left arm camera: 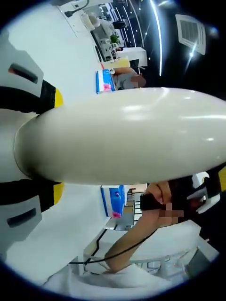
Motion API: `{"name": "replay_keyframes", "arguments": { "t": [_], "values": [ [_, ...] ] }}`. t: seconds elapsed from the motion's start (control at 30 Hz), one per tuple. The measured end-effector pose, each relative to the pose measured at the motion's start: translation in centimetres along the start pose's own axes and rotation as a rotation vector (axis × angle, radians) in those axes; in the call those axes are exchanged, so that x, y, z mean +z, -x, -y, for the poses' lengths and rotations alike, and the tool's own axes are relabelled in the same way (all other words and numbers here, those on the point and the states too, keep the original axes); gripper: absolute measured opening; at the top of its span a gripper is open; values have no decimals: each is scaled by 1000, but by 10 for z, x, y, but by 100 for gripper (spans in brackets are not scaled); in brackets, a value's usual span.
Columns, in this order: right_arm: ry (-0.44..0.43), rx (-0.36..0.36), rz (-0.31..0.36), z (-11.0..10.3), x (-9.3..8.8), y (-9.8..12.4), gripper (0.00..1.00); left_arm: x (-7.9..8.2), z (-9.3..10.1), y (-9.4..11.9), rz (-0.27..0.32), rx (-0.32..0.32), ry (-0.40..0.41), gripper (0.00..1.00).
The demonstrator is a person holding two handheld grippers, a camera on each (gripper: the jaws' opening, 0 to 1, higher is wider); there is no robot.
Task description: Grasp the water cup twist off the cup lid place the cup lid on the table
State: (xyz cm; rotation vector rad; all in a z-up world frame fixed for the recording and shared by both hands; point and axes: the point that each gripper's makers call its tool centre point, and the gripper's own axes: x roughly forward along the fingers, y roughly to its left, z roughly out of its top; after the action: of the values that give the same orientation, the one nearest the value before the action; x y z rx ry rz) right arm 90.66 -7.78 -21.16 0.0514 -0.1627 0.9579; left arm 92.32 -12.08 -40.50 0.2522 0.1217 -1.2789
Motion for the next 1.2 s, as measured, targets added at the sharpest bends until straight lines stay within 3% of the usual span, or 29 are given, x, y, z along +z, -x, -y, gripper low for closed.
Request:
{"name": "replay_keyframes", "arguments": {
  "t": [0.27,0.3,0.33,0.67,1.2],
  "values": [
    [0,76,-35,-2,-1,0,44,0,0,0,0,-1,-1,55],
    [16,95,-80,-4,-9,2,44,0,0,0,1,-3,-1,55],
    [0,94,-48,-1,-4,1,44,-1,0,0,0,-4,1,55],
    [6,136,-71,1,-5,1,44,-1,0,0,0,-5,-1,55],
    [-43,340,-85,-7,-7,1,44,-1,0,-1,0,-5,0,55]
  ]
}}
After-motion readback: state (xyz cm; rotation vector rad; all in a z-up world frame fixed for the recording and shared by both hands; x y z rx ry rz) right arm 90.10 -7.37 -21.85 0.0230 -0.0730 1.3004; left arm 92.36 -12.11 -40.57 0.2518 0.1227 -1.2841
